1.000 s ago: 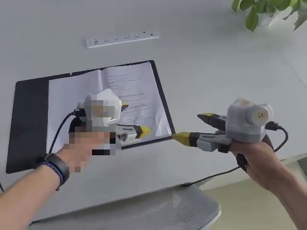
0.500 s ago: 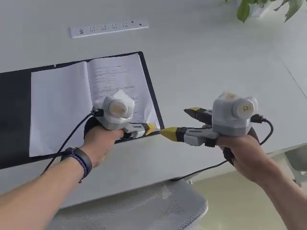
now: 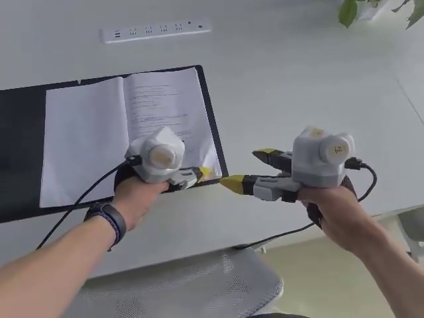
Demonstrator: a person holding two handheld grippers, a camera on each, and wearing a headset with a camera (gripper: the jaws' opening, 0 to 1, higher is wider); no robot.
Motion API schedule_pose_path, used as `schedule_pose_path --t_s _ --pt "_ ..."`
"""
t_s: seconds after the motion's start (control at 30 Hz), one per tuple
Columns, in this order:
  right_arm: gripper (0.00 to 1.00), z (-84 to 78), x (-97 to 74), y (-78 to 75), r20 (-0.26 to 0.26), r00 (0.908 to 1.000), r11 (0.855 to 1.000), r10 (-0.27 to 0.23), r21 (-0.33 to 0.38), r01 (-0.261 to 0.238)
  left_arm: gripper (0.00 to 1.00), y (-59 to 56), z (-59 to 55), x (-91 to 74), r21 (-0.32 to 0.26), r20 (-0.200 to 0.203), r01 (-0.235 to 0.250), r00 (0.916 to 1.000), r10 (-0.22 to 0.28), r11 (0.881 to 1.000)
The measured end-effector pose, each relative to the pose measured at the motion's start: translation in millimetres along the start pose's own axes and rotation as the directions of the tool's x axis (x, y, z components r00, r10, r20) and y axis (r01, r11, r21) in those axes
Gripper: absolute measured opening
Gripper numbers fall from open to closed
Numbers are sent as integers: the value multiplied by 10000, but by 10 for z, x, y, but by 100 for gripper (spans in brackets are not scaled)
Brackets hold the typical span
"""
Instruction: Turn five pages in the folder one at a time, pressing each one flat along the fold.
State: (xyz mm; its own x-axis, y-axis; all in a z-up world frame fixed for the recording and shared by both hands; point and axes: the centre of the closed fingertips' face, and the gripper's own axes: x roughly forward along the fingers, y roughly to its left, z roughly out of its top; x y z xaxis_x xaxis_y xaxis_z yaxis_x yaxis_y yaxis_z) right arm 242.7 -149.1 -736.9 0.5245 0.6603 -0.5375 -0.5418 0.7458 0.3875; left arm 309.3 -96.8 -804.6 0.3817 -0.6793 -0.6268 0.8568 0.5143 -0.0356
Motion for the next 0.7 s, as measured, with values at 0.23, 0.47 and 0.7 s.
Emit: schedule_pose_path --t_s 0.23,0.47,0.7 --pt "65 40 69 15 22 9999 9999 164 3 -164 55 7 -21 12 37 216 -54 9998 54 10000" --pt "65 46 57 -2 95 9999 9999 144 80 -145 51 36 -10 29 -199 96 -291 9995 293 9994" --pt "64 6 46 -15 106 9998 9996 140 247 -142 41 -90 23 55 -382 58 -290 9996 292 9989"
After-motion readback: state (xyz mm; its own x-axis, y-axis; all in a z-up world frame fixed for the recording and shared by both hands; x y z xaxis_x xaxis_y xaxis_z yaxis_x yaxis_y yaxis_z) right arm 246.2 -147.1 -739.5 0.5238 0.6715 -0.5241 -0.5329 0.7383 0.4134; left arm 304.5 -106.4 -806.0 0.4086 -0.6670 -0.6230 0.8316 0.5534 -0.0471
